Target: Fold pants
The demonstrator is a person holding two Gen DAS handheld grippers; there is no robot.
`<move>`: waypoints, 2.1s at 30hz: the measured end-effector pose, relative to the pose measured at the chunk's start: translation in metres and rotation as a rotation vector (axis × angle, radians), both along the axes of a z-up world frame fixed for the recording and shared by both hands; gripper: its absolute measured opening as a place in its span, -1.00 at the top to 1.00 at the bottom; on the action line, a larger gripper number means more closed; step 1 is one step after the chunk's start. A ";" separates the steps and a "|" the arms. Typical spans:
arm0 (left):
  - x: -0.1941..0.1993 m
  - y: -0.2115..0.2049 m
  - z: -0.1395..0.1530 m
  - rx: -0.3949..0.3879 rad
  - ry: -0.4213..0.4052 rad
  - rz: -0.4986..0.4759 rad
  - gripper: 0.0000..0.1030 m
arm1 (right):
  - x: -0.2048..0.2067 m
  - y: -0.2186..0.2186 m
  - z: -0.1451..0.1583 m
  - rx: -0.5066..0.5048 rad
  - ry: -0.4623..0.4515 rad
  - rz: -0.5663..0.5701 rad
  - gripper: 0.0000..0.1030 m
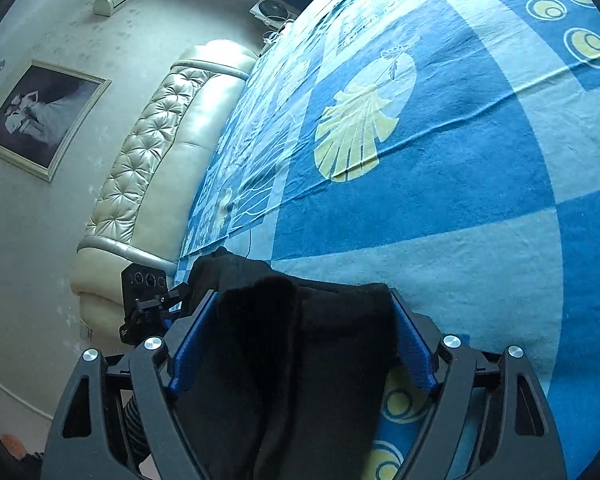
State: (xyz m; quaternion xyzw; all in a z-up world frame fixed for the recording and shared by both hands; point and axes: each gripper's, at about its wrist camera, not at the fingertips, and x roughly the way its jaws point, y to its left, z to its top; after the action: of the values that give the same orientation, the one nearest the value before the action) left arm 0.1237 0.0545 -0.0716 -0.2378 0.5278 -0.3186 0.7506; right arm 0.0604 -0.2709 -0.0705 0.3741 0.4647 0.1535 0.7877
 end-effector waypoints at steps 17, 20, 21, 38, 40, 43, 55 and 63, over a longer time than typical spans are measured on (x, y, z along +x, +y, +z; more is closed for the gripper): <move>0.065 -0.034 0.045 0.236 -0.187 -0.004 0.37 | 0.051 -0.019 0.036 -0.023 -0.143 -0.062 0.34; 0.083 -0.043 0.040 0.306 -0.197 -0.003 0.37 | 0.067 -0.027 0.030 -0.035 -0.129 -0.078 0.34; 0.088 -0.046 0.034 0.327 -0.186 -0.006 0.37 | 0.071 -0.029 0.024 -0.035 -0.112 -0.082 0.34; 0.087 -0.043 0.009 0.315 -0.163 0.009 0.26 | 0.063 -0.049 -0.016 0.012 -0.043 -0.128 0.34; 0.087 -0.043 0.009 0.316 -0.164 0.008 0.26 | 0.063 -0.049 -0.016 0.011 -0.042 -0.127 0.34; 0.087 -0.043 0.010 0.316 -0.165 0.008 0.26 | 0.063 -0.049 -0.016 0.012 -0.042 -0.127 0.33; 0.077 -0.032 0.014 0.278 -0.153 0.011 -0.22 | 0.052 -0.050 -0.002 0.064 -0.048 -0.139 -0.08; 0.012 0.019 0.015 0.107 -0.061 0.037 -0.61 | -0.012 -0.044 0.019 0.051 -0.029 -0.140 -0.43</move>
State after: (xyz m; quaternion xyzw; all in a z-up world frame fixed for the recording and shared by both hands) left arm 0.1359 0.0734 -0.0562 -0.1974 0.5162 -0.2831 0.7838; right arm 0.0485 -0.3151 -0.0519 0.4233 0.4218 0.1153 0.7935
